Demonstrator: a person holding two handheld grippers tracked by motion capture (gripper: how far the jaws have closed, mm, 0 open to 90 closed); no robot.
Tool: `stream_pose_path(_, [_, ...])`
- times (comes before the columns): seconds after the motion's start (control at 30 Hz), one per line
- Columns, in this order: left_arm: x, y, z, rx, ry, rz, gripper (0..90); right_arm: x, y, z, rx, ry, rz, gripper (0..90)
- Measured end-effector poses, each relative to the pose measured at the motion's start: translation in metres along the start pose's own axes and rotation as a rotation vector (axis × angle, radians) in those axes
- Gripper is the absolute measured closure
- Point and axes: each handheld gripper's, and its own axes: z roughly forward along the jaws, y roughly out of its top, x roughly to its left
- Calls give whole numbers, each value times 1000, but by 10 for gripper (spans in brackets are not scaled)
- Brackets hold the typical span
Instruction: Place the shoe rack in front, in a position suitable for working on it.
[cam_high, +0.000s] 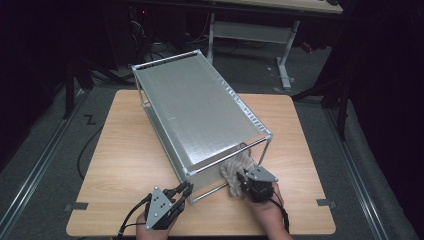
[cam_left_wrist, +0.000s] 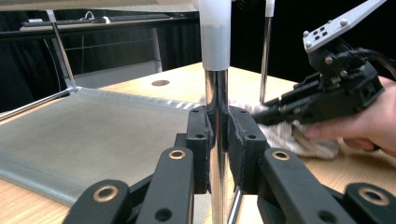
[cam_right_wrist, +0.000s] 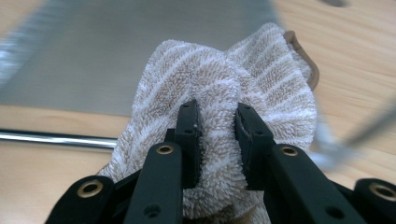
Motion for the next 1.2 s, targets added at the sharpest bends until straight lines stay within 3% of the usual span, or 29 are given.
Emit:
stream_pose_path(0.2, [-1,0,0,0,-5,0,791,-27,-5,0,-6,-95,31,722])
stream_pose_path(0.3, [-2,0,1,0,-6,5,790,-30,-5,2,1,-82,52,726])
stream_pose_path(0.43, [-2,0,1,1,-12,-1,788,-24,-6,3,-6,-27,64,731])
stream_pose_path(0.5, [-3,0,1,0,-11,-4,782,-14,-5,2,-8,13,62,731])
stream_pose_path(0.83, [-2,0,2,-1,-11,-2,782,47,2,1,-27,175,-71,731])
stream_pose_path(1.07, [-3,0,3,-1,-12,9,785,88,7,-3,-37,328,-126,730])
stream_pose_path(1.13, [-3,0,3,-1,-12,7,785,96,9,-7,-48,348,-131,730])
stream_pose_path(1.2, [-3,0,3,0,-12,7,785,99,9,-9,-47,335,-145,730])
